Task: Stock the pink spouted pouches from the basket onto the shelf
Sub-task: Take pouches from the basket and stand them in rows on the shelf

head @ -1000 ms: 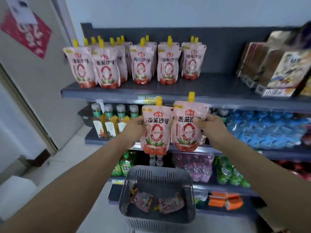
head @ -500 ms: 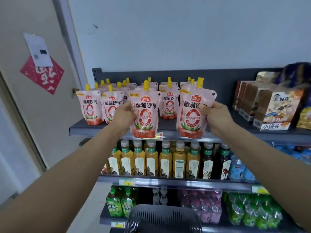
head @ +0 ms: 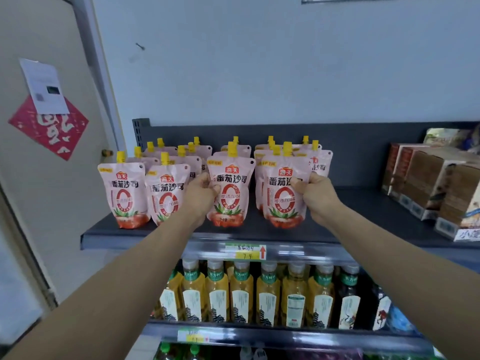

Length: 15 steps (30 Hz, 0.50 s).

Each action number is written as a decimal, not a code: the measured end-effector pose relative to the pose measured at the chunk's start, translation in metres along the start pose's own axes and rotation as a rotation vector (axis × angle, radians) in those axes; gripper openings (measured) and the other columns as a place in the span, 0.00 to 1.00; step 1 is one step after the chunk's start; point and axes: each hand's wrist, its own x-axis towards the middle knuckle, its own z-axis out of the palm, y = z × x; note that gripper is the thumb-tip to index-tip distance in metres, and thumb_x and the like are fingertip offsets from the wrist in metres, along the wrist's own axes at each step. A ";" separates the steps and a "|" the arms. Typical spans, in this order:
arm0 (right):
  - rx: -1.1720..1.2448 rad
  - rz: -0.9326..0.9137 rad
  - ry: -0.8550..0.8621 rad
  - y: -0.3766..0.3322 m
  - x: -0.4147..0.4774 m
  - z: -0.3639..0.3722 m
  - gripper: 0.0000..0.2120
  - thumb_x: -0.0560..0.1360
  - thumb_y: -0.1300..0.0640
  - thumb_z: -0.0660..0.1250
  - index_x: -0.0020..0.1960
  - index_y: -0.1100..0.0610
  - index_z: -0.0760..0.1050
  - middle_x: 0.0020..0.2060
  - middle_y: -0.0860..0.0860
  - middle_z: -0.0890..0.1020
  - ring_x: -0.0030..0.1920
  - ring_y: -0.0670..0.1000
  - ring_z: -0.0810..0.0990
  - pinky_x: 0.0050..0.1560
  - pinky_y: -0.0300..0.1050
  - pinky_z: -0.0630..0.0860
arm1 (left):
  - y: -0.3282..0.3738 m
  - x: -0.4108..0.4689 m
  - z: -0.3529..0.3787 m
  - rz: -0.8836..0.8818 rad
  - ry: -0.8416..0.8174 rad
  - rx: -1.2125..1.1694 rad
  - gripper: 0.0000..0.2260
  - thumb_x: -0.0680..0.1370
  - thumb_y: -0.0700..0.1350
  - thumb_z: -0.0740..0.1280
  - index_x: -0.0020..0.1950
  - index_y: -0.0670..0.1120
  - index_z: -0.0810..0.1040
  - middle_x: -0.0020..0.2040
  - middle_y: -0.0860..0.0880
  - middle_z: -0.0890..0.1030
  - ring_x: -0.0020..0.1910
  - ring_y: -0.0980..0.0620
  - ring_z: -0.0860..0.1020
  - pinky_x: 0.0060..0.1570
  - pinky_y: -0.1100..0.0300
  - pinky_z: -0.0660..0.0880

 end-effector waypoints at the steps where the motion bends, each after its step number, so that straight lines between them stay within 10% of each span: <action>1: 0.006 0.012 -0.013 0.006 0.004 0.002 0.08 0.78 0.64 0.62 0.54 0.59 0.78 0.50 0.54 0.82 0.51 0.56 0.81 0.49 0.53 0.80 | -0.006 0.003 0.000 0.002 -0.006 0.008 0.11 0.79 0.32 0.59 0.46 0.47 0.75 0.49 0.47 0.80 0.45 0.55 0.78 0.43 0.60 0.79; 5: 0.020 0.043 -0.072 0.028 0.018 0.008 0.08 0.78 0.65 0.62 0.49 0.57 0.78 0.49 0.56 0.82 0.46 0.54 0.82 0.42 0.47 0.79 | -0.027 0.012 0.000 0.006 -0.031 0.000 0.11 0.79 0.31 0.58 0.48 0.45 0.74 0.43 0.53 0.79 0.42 0.59 0.77 0.33 0.72 0.77; 15: -0.201 0.113 -0.261 0.047 0.023 -0.008 0.23 0.70 0.71 0.69 0.63 0.59 0.73 0.57 0.55 0.81 0.58 0.56 0.79 0.56 0.49 0.76 | -0.038 0.018 -0.007 0.007 -0.080 -0.011 0.13 0.79 0.31 0.57 0.45 0.48 0.74 0.45 0.52 0.80 0.45 0.57 0.78 0.42 0.64 0.76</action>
